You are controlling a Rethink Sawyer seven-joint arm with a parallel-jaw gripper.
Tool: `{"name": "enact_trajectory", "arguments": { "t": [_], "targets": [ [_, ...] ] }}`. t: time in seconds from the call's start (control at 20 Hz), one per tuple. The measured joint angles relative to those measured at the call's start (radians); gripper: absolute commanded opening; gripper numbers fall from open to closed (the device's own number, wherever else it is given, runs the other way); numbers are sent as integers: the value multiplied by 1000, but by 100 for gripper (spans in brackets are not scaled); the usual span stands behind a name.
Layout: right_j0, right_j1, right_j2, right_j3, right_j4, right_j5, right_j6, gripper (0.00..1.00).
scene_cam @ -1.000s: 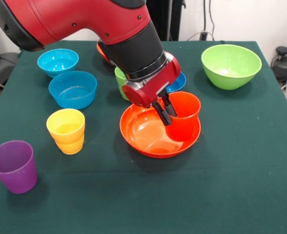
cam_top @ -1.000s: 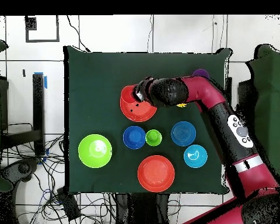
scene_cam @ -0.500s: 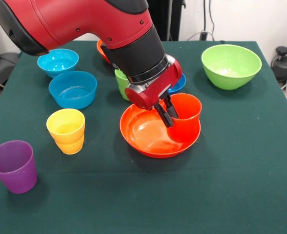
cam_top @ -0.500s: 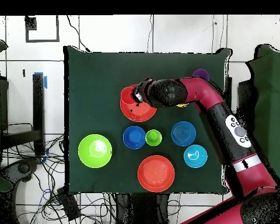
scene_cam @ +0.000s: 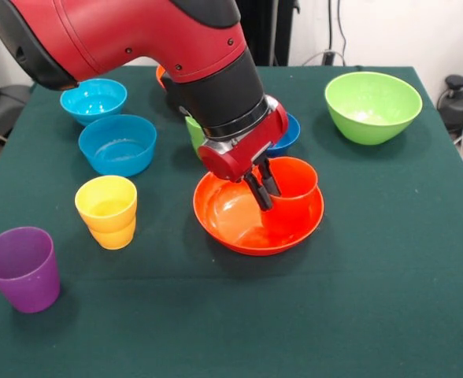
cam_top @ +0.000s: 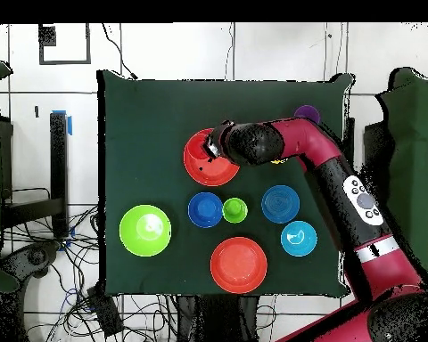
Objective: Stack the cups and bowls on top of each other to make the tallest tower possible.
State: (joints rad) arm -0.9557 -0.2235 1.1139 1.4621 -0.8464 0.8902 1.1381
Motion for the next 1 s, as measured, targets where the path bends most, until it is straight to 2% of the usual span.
{"name": "enact_trajectory", "arguments": {
  "t": [0.45, 0.5, 1.0],
  "targets": [
    [1, -1, 0, 0, -22, 0, 0, 0],
    [2, -2, 0, 0, -23, 0, 0, 100],
    [13, -3, 0, 0, -28, 0, 0, 100]
  ]
}}
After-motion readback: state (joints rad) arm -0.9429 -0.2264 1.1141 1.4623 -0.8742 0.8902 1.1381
